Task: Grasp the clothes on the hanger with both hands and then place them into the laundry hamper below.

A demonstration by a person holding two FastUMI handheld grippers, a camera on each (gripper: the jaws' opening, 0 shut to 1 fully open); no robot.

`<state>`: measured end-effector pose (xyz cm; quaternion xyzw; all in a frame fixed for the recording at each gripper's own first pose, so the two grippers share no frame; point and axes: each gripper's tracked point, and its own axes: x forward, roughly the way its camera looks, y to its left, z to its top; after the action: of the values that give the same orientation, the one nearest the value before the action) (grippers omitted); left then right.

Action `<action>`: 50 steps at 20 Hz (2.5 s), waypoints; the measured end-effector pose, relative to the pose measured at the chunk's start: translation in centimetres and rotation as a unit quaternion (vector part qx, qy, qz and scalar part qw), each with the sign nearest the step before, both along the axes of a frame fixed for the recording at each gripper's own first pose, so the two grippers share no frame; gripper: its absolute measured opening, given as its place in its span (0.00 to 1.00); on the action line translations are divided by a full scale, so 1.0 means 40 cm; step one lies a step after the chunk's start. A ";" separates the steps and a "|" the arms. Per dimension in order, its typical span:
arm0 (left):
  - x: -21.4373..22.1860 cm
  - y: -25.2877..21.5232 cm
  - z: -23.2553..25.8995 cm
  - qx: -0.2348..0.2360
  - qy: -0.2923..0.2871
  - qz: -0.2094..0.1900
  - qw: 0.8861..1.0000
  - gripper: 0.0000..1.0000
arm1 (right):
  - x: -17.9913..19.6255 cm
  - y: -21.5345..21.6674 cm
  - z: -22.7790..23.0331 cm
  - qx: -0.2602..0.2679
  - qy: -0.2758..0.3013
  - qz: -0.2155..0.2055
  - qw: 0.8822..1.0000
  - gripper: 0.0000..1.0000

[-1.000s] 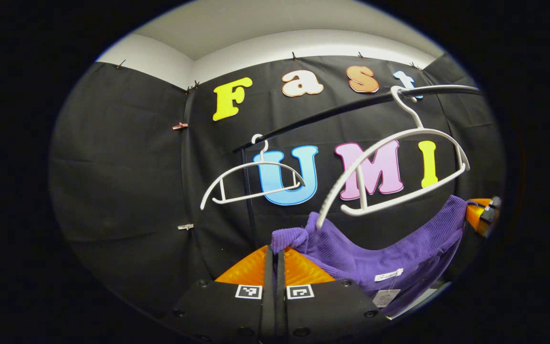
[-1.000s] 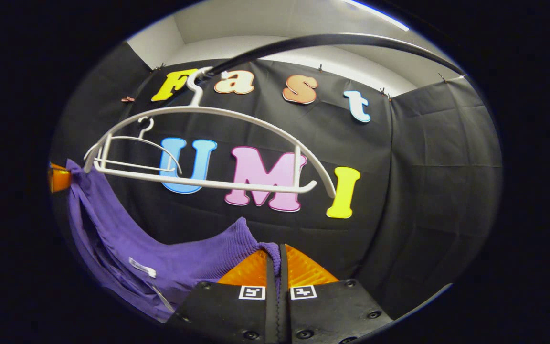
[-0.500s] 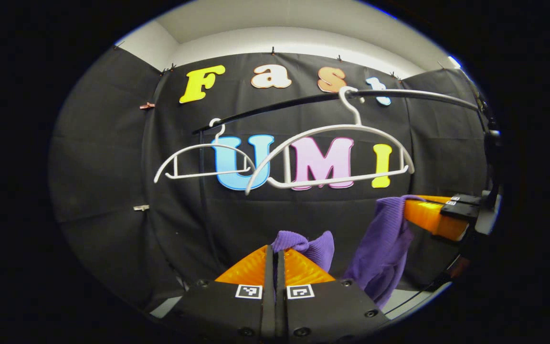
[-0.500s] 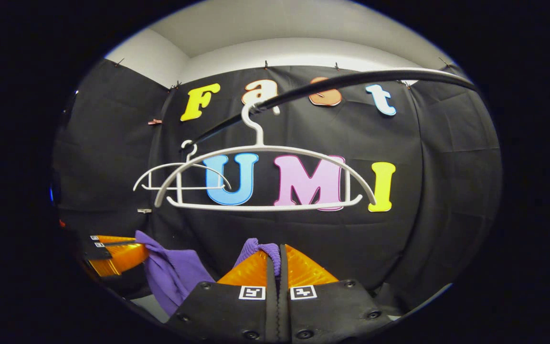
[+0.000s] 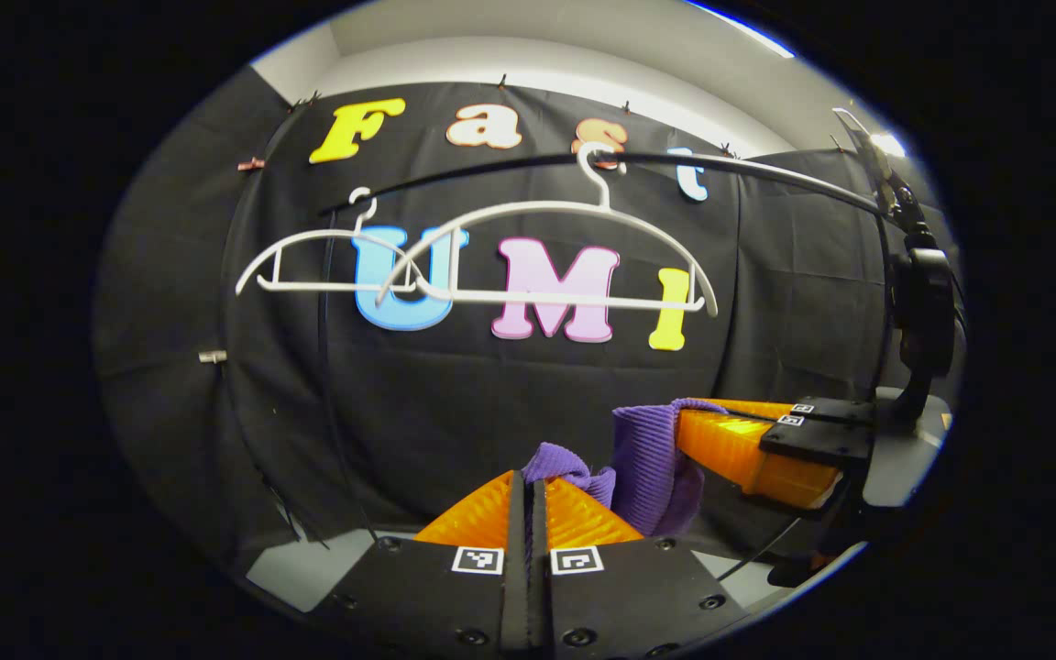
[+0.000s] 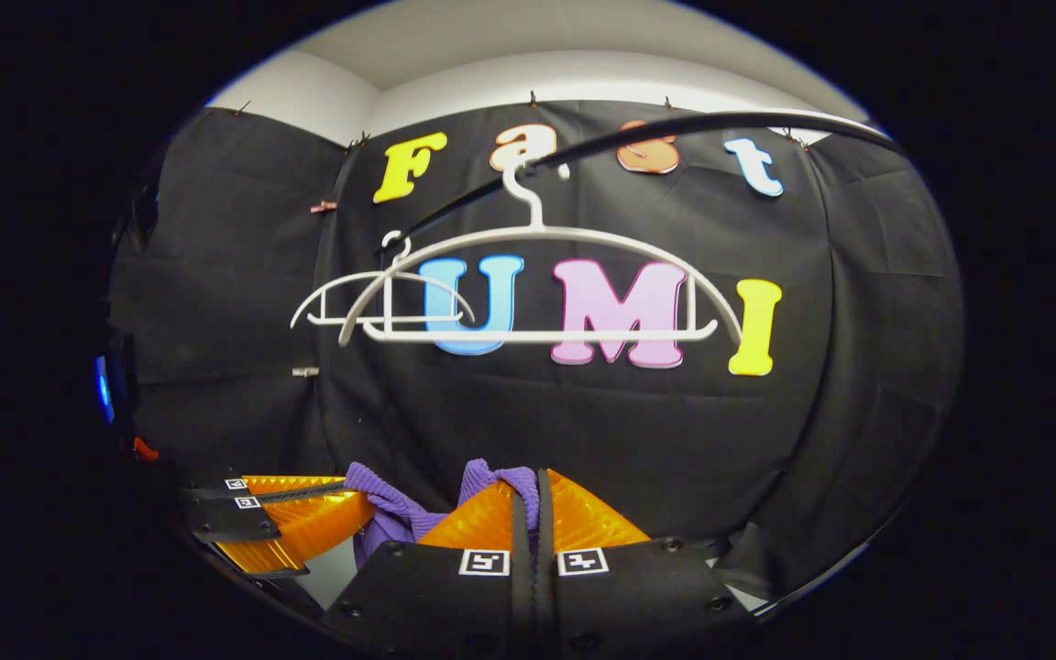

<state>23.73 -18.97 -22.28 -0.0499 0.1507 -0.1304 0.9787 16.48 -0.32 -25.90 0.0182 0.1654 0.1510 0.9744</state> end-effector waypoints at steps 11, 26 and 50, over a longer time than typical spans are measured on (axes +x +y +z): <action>0.003 -0.003 -0.478 0.021 0.137 0.004 0.990 0.05 | -0.162 -0.056 -0.638 -0.073 0.249 0.031 0.965 0.05; -0.102 -0.023 -0.864 0.067 0.314 -0.001 0.947 0.05 | -0.268 -0.129 -0.918 -0.098 0.368 0.017 0.925 0.10; -0.170 0.067 -0.435 0.056 0.203 0.025 0.977 0.94 | -0.230 -0.125 -0.462 -0.089 0.231 -0.048 0.968 0.98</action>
<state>16.94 -16.29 -39.68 -0.0240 0.3522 -0.0845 0.9318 7.28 -5.33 -44.37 -0.0268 0.3977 0.0808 0.9135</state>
